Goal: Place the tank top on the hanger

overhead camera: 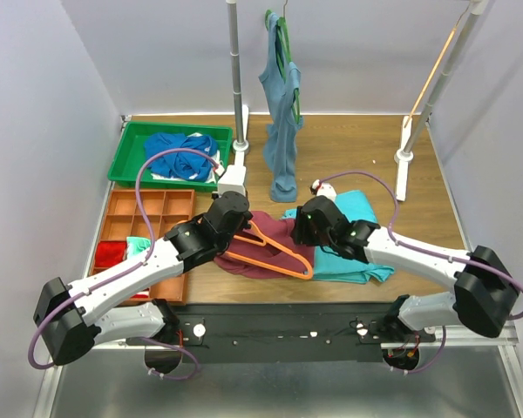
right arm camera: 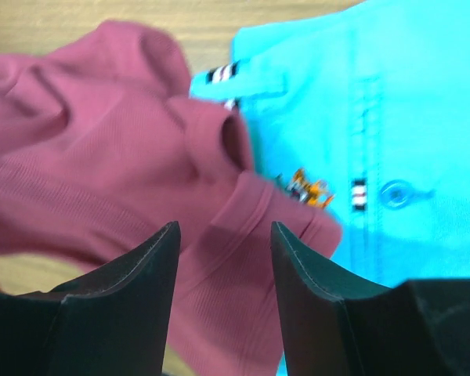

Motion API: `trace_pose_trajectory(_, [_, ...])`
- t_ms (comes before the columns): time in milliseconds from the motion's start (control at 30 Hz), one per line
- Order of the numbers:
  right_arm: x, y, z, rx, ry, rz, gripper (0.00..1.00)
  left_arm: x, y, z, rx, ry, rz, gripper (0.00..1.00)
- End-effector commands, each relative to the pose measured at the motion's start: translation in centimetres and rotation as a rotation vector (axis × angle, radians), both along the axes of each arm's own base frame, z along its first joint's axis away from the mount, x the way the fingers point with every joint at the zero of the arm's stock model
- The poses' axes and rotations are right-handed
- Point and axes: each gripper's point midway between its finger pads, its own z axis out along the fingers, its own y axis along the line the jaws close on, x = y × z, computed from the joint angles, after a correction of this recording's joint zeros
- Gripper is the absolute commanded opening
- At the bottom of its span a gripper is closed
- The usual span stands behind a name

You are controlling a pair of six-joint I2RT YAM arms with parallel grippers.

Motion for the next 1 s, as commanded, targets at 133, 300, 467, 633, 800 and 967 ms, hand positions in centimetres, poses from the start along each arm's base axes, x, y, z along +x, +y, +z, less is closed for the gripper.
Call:
trace_pose_trajectory(133, [2.4, -1.4, -0.3, -0.104, -0.008, -0.062, 0.58, 0.2, 0.8, 0.8, -0.036, -0.031, 0.059, 0.0])
trace_pose_trajectory(300, [2.6, -1.1, -1.2, -0.091, 0.014, -0.035, 0.47, 0.2, 1.0, 1.1, -0.043, -0.039, 0.073, 0.0])
trace_pose_trajectory(467, [2.0, -1.5, -1.0, -0.071, 0.017, -0.035, 0.29, 0.3, 1.3, 1.3, -0.045, -0.044, 0.091, 0.0])
trace_pose_trajectory(633, [0.8, -2.3, -0.2, -0.036, 0.003, -0.031, 0.06, 0.5, 1.6, 1.4, -0.045, -0.054, 0.117, 0.0])
trace_pose_trajectory(800, [-0.3, -2.9, 0.5, 0.003, 0.007, -0.034, 0.01, 0.9, 1.8, 1.7, -0.059, -0.062, 0.158, 0.0])
trace_pose_trajectory(967, [-2.0, -3.9, 0.4, 0.056, 0.014, -0.043, 0.01, 1.3, 2.2, 1.6, -0.065, -0.057, 0.214, 0.0])
